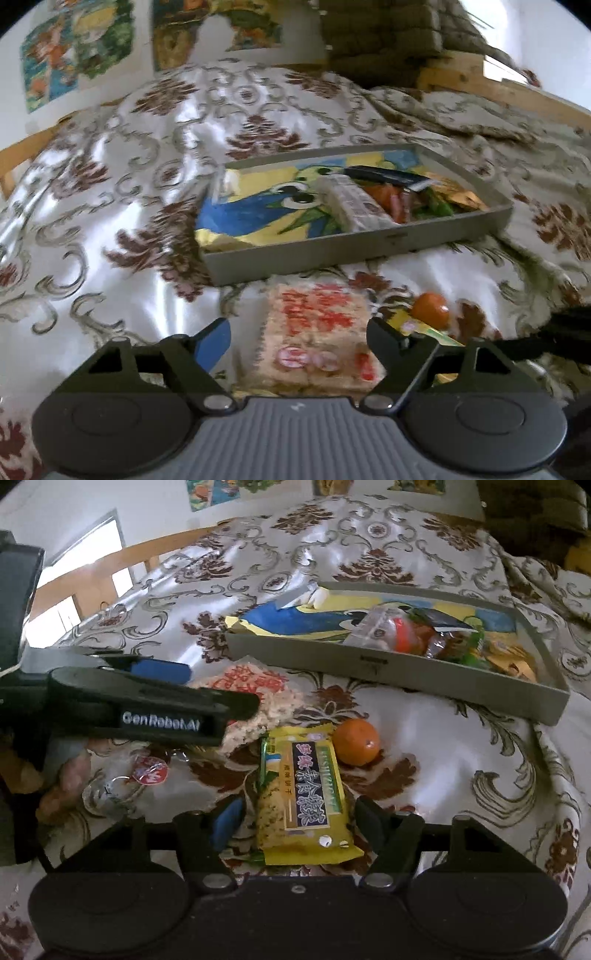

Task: Organize snacks
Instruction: 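Close the left tool on the rice cracker pack while the right tool closes on the yellow bar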

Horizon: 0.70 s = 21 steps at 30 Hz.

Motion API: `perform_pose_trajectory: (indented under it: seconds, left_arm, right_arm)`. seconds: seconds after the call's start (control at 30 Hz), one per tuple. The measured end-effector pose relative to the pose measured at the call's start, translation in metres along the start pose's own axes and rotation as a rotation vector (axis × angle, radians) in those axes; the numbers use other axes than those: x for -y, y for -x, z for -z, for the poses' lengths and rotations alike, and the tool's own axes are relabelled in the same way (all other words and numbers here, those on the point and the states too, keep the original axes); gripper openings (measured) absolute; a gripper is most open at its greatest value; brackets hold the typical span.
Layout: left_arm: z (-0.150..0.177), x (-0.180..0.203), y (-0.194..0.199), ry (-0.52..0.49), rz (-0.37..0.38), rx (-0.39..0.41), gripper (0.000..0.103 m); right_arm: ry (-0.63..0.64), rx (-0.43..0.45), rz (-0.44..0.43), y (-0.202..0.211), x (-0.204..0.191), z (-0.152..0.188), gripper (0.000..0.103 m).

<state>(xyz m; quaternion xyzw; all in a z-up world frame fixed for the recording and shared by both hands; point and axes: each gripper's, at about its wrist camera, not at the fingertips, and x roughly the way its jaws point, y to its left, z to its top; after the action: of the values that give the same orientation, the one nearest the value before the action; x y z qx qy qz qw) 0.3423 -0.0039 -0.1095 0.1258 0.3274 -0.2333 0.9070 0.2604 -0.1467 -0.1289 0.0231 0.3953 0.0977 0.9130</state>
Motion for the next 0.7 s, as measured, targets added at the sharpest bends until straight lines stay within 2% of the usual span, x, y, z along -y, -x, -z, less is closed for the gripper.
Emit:
perform_pose_trajectory:
  seconds: [0.2, 0.3, 0.43, 0.57, 0.7]
  left_arm:
    - [0.009, 0.022, -0.008, -0.157, -0.010, -0.041, 0.085]
    - [0.009, 0.017, -0.009, -0.122, 0.007, -0.047, 0.085]
    - [0.008, 0.008, -0.011, -0.067, 0.023, -0.059, 0.082]
    - [0.009, 0.014, -0.012, -0.093, -0.001, -0.055, 0.081]
    - [0.008, 0.013, -0.010, -0.074, 0.007, -0.046, 0.079]
  right_arm:
    - [0.036, -0.006, 0.010, -0.004, -0.001, -0.001, 0.071]
    - [0.029, -0.012, 0.015, -0.002, 0.000, -0.002, 0.052]
    - [0.030, -0.007, 0.029, 0.000, 0.000, -0.002, 0.053]
    - [0.011, -0.012, -0.008, -0.005, 0.007, 0.000, 0.057]
    - [0.002, -0.015, -0.021, -0.002, 0.007, -0.002, 0.051]
